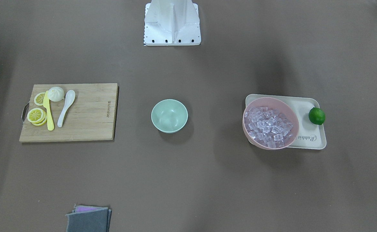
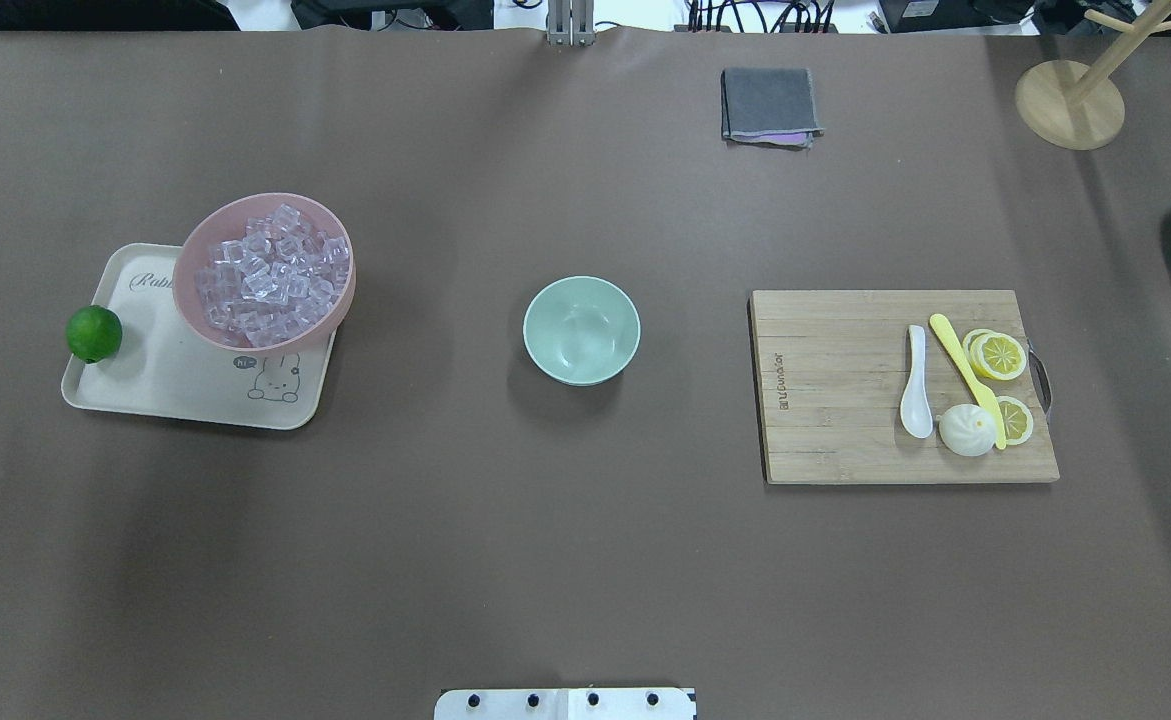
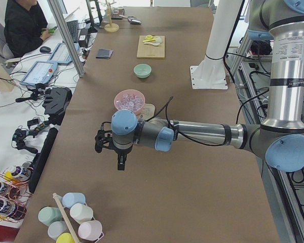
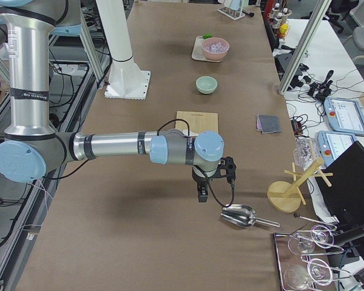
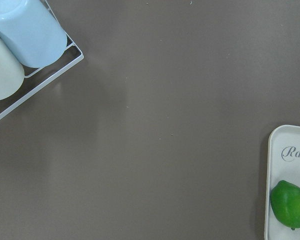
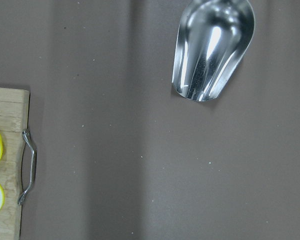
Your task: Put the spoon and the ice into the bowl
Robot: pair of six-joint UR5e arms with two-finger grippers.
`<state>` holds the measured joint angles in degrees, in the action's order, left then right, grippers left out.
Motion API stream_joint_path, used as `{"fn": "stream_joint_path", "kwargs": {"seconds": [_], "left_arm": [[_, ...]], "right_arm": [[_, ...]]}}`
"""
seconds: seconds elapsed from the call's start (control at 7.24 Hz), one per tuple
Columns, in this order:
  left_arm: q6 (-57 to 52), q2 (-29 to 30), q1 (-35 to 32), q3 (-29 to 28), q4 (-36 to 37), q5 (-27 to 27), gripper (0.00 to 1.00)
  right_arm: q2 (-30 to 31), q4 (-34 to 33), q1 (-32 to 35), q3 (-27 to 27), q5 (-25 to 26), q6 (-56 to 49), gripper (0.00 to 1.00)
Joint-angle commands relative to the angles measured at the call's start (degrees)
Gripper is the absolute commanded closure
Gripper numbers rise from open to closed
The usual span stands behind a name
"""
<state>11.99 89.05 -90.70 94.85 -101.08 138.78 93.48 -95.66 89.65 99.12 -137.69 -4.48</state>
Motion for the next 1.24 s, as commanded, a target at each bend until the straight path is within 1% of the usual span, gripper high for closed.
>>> {"fn": "stream_joint_path", "kwargs": {"seconds": [0.0, 1.11], "left_arm": [[0.1, 0.1, 0.0, 0.0, 0.0, 0.0, 0.02], [0.0, 0.2, 0.0, 0.2, -0.3, 0.1, 0.02]], "right_arm": [[-0.1, 0.0, 0.0, 0.0, 0.1, -0.1, 0.0], [-0.1, 0.0, 0.0, 0.0, 0.0, 0.1, 0.0]]}}
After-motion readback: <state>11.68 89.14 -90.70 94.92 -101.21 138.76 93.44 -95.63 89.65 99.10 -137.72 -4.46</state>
